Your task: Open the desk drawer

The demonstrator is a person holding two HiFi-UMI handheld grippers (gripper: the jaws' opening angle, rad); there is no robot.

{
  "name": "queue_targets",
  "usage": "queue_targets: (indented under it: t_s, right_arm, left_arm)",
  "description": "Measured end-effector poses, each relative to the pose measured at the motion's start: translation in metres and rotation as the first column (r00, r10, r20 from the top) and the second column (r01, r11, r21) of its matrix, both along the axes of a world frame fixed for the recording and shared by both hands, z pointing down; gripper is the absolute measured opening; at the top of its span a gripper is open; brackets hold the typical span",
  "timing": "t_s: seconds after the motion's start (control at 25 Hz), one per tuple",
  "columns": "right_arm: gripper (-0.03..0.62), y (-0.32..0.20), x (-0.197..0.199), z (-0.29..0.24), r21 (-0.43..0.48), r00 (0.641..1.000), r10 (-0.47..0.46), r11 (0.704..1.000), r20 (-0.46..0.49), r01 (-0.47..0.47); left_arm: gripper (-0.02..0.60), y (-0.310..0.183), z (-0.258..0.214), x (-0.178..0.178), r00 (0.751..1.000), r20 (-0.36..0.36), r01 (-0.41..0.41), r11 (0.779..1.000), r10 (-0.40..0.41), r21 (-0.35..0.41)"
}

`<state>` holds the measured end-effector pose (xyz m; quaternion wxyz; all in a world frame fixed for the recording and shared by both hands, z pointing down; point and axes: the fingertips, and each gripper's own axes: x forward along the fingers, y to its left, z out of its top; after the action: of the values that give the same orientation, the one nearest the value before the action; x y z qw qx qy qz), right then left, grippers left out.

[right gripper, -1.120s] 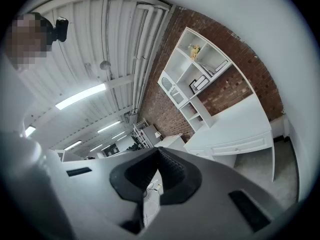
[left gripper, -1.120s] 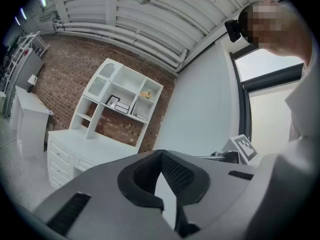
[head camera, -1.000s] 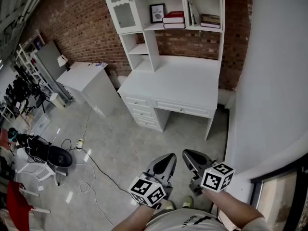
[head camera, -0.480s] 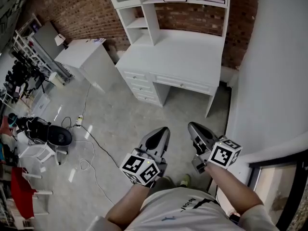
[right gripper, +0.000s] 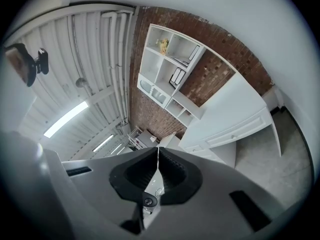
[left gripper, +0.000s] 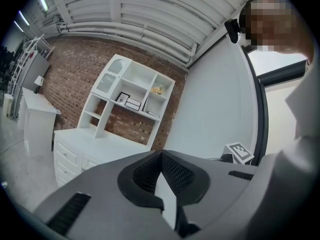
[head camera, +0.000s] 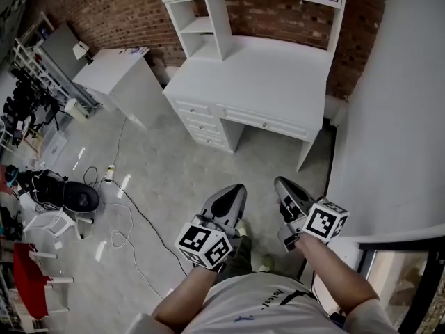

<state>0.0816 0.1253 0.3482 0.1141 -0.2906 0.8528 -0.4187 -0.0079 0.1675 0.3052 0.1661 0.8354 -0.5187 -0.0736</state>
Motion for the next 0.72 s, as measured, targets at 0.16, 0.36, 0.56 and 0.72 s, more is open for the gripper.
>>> queue_targets:
  t_s: [0.16, 0.36, 0.56, 0.72]
  right_arm:
    - [0.02, -0.044, -0.018, 0.015, -0.037, 1.0, 0.016, 0.999, -0.007, -0.017]
    - [0.02, -0.107, -0.045, 0.034, -0.077, 0.999, 0.05, 0.996, -0.009, -0.05]
    - [0.02, -0.169, -0.069, 0.065, -0.166, 0.993, 0.096, 0.983, 0.07, -0.083]
    - [0.02, -0.21, -0.077, 0.094, -0.233, 0.985, 0.13, 0.967, 0.116, -0.1]
  left_arm:
    - [0.012, -0.047, 0.014, -0.014, 1.0, 0.002, -0.028, 1.0, 0.028, -0.006]
    - [0.012, -0.116, 0.028, -0.039, 0.997, 0.008, -0.077, 0.997, 0.077, -0.02]
    - [0.012, -0.178, 0.049, -0.058, 0.989, 0.01, -0.148, 0.988, 0.149, -0.037]
    - [0.012, -0.219, 0.068, -0.059, 0.981, 0.021, -0.19, 0.98, 0.192, -0.058]
